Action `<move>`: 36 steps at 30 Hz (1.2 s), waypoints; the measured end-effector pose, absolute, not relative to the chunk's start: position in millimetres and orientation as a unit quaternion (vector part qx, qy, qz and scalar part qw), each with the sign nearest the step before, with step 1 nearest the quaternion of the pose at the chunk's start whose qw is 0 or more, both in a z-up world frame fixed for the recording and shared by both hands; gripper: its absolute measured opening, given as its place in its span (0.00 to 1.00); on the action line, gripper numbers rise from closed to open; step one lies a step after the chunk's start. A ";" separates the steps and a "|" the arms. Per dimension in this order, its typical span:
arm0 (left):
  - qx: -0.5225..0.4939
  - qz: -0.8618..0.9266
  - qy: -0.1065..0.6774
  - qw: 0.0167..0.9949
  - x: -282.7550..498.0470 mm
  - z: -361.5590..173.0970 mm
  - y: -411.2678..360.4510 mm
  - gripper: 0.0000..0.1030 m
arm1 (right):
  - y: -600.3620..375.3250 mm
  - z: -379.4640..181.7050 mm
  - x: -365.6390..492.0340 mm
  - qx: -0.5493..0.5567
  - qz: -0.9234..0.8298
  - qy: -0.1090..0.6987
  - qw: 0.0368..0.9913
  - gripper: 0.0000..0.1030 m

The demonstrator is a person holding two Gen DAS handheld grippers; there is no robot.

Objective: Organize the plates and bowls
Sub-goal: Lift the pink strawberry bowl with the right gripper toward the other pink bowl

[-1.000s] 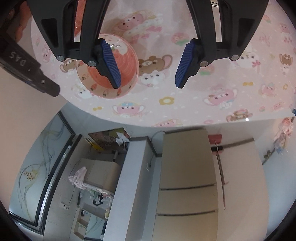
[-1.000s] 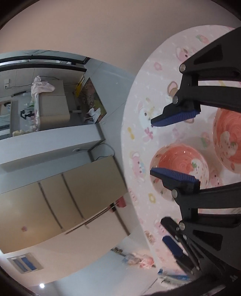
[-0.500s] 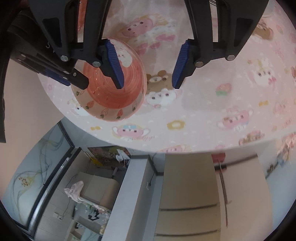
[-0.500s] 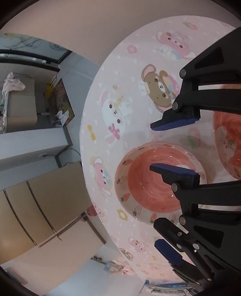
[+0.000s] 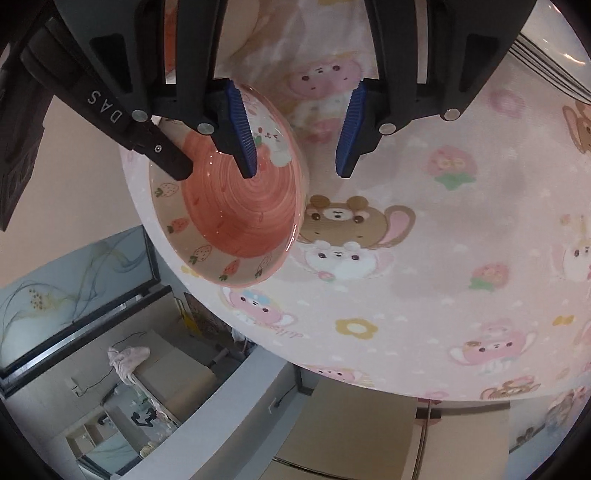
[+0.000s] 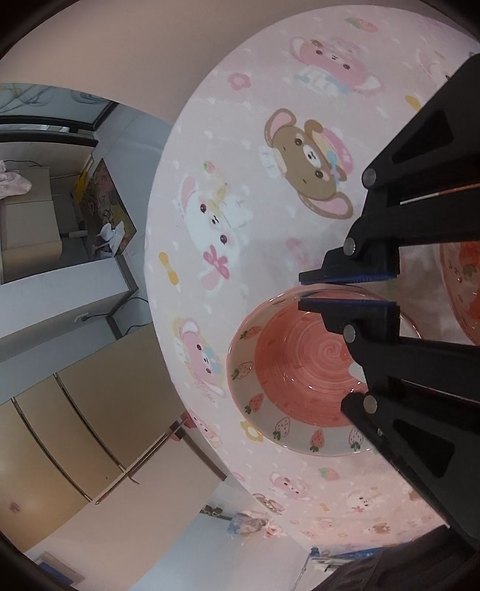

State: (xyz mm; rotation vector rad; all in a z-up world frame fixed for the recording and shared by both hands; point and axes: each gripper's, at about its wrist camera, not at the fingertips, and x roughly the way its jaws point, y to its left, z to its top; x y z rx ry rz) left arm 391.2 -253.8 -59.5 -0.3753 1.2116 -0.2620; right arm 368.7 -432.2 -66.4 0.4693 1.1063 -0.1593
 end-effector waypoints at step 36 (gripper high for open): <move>-0.193 -0.147 0.437 0.866 345.6 35.2 -232.7 0.16 | -410.9 11.6 331.1 0.238 -0.020 0.399 0.885 0.06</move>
